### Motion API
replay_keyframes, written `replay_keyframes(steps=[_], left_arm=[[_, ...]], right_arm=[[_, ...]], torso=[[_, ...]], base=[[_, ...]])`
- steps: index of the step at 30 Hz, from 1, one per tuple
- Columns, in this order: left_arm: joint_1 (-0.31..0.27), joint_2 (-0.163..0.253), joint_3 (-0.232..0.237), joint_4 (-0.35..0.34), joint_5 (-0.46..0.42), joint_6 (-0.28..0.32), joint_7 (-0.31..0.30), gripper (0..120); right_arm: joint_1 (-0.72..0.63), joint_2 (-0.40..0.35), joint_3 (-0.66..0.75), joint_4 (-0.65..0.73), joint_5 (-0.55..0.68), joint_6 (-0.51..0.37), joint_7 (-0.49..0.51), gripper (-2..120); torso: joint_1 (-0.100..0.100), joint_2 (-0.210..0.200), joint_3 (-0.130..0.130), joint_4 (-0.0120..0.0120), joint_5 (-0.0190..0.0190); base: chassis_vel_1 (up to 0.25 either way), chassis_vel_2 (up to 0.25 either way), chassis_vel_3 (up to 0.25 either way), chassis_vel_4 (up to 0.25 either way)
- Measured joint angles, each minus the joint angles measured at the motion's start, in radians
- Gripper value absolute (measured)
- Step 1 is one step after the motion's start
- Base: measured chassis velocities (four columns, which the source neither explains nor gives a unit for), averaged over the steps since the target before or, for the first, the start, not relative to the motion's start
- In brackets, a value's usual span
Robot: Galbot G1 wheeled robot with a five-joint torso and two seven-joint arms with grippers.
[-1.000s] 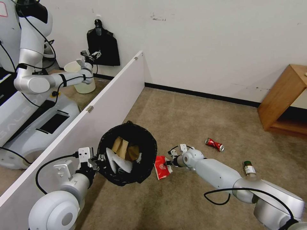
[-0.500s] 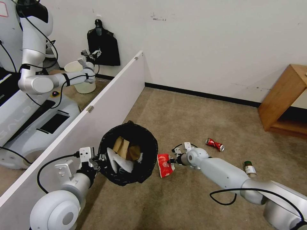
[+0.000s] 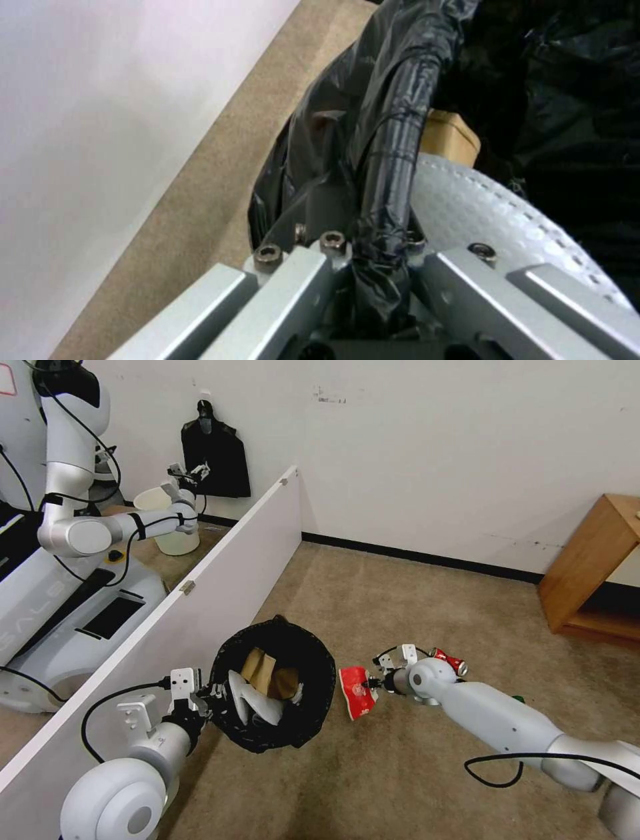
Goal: Pick up the trash bin and place the garbage on the floor into it.
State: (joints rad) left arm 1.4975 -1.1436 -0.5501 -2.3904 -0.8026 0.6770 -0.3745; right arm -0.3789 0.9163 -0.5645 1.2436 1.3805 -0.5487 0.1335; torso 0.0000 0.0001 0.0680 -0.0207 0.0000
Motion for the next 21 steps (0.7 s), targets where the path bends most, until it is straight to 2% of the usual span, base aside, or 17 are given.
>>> replay_keyframes(steps=[2, 5, 8, 11, 12, 17, 19, 21], left_arm=[[-0.001, 0.003, 0.000, 0.000, -0.001, 0.000, -0.001, 0], [-0.007, 0.019, 0.000, 0.000, -0.006, 0.000, -0.003, 0], [-0.008, 0.020, 0.000, 0.000, -0.007, 0.000, -0.004, 0], [-0.008, 0.029, 0.000, 0.000, -0.010, 0.000, -0.004, 0], [-0.008, 0.036, 0.001, 0.000, -0.015, 0.001, -0.004, 0], [-0.005, 0.048, 0.003, -0.001, -0.026, 0.003, -0.004, 0], [0.003, 0.065, 0.005, -0.012, -0.046, 0.007, -0.004, 0], [0.011, 0.072, 0.007, -0.016, -0.050, 0.008, 0.000, 0]], right_arm=[[-0.002, -0.009, 0.006, 0.016, 0.002, 0.002, 0.006, 0], [-0.014, -0.069, 0.044, 0.117, 0.008, 0.013, 0.034, 0], [-0.016, -0.076, 0.048, 0.127, 0.008, 0.014, 0.037, 0], [-0.029, -0.119, 0.079, 0.184, 0.006, 0.018, 0.049, 0], [-0.041, -0.157, 0.105, 0.224, 0.001, 0.023, 0.056, 0], [-0.068, -0.217, 0.155, 0.288, -0.006, 0.030, 0.067, 0], [-0.108, -0.287, 0.226, 0.357, -0.013, 0.035, 0.073, 0], [-0.125, -0.312, 0.258, 0.381, -0.017, 0.037, 0.073, 0]], torso=[[0.000, 0.000, 0.000, -0.0001, 0.0000], [0.000, 0.000, 0.000, 0.0001, 0.0000], [0.000, 0.000, 0.000, 0.0001, 0.0000], [0.000, 0.000, 0.000, 0.0002, 0.0003], [0.000, 0.000, 0.000, 0.0000, 0.0000], [0.000, 0.000, 0.000, -0.0002, 0.0002], [0.000, 0.000, 0.000, -0.0001, 0.0002], [0.000, 0.000, 0.000, -0.0003, 0.0003]], base=[[0.000, 0.000, 0.000, 0.000], [0.000, 0.000, 0.000, 0.000], [0.000, 0.000, 0.000, 0.000], [0.000, 0.000, 0.000, 0.000], [0.000, 0.000, 0.000, 0.000], [0.000, 0.000, 0.000, 0.000], [0.000, 0.000, 0.000, 0.000], [0.000, 0.000, 0.000, 0.000]])
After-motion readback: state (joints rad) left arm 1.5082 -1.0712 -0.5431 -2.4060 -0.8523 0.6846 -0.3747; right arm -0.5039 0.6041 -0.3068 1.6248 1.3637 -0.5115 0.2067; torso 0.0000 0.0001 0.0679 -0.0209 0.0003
